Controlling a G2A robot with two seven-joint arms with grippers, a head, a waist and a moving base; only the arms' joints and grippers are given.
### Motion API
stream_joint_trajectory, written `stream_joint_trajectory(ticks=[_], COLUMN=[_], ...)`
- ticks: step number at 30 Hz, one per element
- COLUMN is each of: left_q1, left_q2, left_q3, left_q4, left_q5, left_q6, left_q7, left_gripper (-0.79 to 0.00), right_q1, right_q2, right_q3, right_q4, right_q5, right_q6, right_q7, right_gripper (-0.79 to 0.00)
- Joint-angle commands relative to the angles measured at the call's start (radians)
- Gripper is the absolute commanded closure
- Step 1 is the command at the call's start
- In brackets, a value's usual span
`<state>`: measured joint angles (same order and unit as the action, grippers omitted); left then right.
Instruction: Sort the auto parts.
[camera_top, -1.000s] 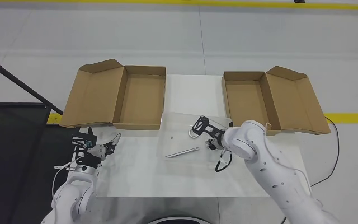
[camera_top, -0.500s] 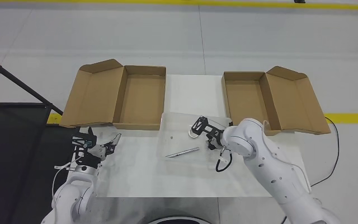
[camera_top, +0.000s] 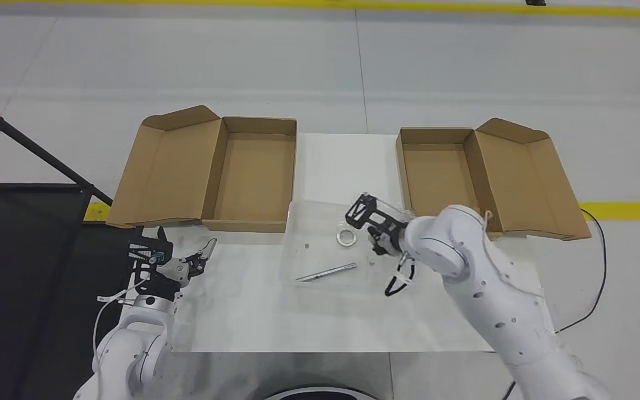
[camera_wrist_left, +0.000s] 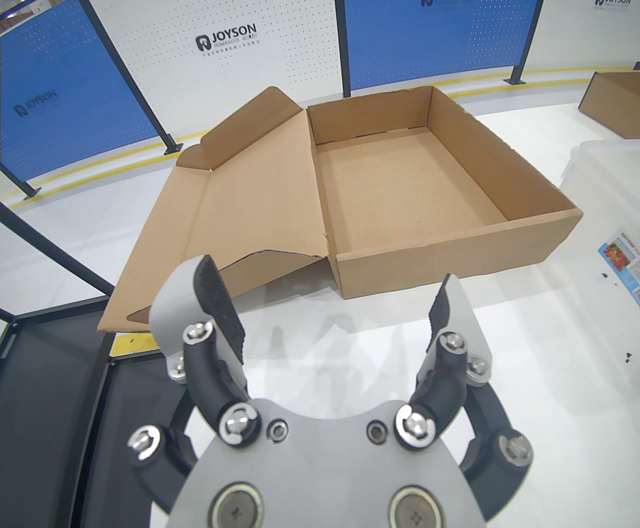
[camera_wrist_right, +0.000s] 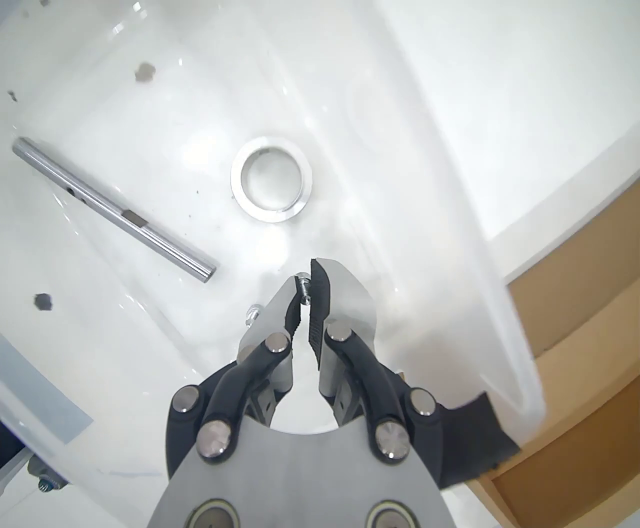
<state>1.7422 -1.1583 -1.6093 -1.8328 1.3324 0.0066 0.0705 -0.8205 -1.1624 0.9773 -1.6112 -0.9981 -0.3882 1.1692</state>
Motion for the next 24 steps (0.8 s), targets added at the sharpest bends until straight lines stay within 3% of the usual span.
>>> stream_joint_trajectory(ticks=[1, 13, 18, 24], left_q1=[0.0, 0.0, 0.0, 0.0], left_q2=[0.0, 0.0, 0.0, 0.0], left_q3=[0.0, 0.0, 0.0, 0.0], left_q4=[0.0, 0.0, 0.0, 0.0], left_q5=[0.0, 0.0, 0.0, 0.0], left_q6=[0.0, 0.0, 0.0, 0.0], left_q7=[0.0, 0.0, 0.0, 0.0], left_gripper=[-0.785, -0.785, -0.785, -0.785], right_q1=[-0.014, -0.11, -0.15, -0.15], right_q2=[0.009, 0.049, 0.056, 0.056], right_q3=[0.048, 0.244, 0.299, 0.299], right_q4=[-0.047, -0.341, -0.401, -0.401], right_q5=[0.025, 0.082, 0.108, 0.108], right_q6=[-0.016, -0.119, -0.116, -0.116], right_q7=[-0.033, -0.181, -0.266, -0.266], right_gripper=[0.0, 0.0, 0.0, 0.0])
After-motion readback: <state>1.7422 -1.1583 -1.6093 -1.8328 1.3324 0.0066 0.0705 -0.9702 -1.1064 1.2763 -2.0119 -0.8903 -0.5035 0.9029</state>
